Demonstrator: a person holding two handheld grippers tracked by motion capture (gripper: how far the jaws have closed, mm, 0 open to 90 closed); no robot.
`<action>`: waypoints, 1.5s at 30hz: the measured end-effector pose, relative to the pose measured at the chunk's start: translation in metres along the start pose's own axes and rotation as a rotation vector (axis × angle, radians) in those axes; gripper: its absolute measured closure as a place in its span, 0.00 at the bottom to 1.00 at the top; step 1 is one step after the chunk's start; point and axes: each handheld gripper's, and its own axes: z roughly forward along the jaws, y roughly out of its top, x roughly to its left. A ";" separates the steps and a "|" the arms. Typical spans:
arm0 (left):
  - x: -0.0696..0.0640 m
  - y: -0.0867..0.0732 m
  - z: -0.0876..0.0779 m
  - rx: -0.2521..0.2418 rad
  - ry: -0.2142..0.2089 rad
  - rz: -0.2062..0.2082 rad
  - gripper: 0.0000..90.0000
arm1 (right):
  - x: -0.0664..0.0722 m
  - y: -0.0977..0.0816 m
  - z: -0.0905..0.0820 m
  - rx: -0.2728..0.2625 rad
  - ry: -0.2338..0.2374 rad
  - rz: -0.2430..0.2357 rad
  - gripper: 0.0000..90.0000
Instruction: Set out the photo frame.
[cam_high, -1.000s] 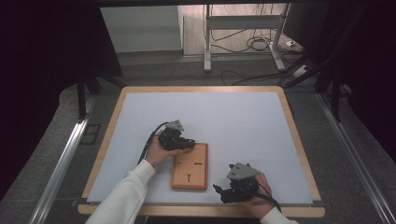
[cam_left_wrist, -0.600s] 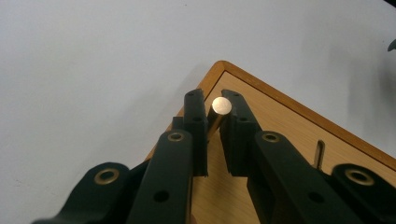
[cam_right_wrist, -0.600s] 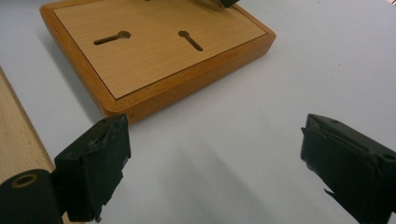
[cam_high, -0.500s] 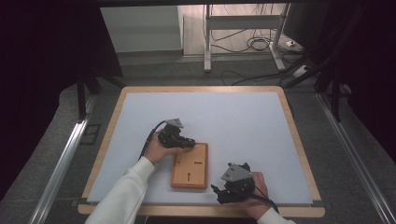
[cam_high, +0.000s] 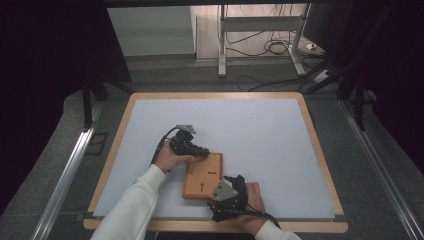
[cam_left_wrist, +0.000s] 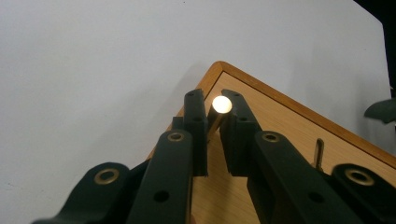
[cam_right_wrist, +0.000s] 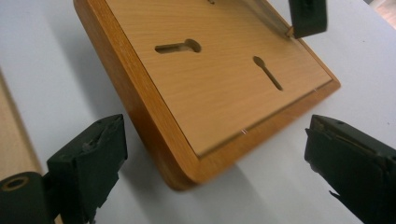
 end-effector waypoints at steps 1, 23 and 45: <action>0.000 0.000 0.000 0.001 -0.002 -0.002 0.91 | 0.000 0.000 0.000 0.000 0.000 0.000 0.07; -0.005 -0.001 0.002 -0.018 0.065 0.008 0.90 | -0.005 0.013 -0.007 -0.079 -0.091 -0.126 0.30; -0.023 -0.006 -0.031 -0.138 0.221 -0.017 0.40 | -0.017 0.024 -0.017 -0.102 -0.071 -0.146 0.46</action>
